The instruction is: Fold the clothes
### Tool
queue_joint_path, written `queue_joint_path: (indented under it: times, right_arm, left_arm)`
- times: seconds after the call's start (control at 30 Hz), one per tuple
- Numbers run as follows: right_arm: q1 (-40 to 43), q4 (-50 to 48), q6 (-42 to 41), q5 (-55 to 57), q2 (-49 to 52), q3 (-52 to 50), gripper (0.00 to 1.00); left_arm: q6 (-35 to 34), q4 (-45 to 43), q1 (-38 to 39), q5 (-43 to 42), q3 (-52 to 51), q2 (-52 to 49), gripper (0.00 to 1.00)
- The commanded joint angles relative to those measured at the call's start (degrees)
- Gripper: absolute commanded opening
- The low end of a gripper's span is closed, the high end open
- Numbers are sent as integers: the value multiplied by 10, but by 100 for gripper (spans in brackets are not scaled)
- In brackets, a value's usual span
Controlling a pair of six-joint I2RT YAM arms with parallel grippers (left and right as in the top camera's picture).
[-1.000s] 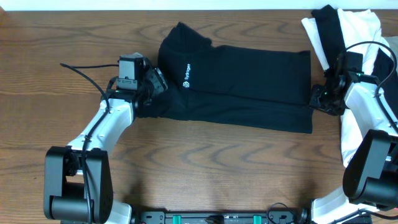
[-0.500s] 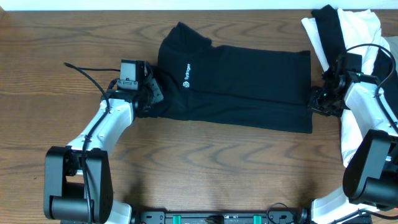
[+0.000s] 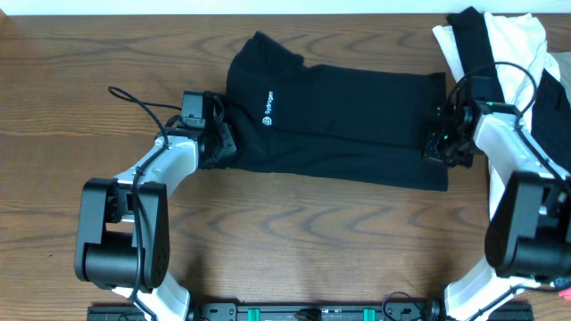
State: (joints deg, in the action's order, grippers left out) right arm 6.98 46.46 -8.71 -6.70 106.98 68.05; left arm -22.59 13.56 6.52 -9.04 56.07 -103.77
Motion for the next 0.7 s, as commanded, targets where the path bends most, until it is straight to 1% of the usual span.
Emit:
queue_joint_path:
  times: [0.0, 0.1, 0.23, 0.43, 0.67]
  right_arm:
    - [-4, 10, 9, 3, 37, -3, 8]
    - [-3, 21, 9, 28, 63, -3, 6]
    - [1, 40, 8, 75, 82, -3, 3]
    - [14, 68, -25, 166, 82, -3, 2]
    - [21, 83, -48, 205, 82, -3, 3]
  left_arm:
    - [10, 23, 1, 8, -8, -33, 43]
    - [12, 60, 1, 10, -8, -33, 44]
    - [12, 130, 1, 10, -8, -33, 44]
    - [12, 245, 1, 10, -8, -33, 43]
    - [11, 320, 1, 12, -8, -33, 43]
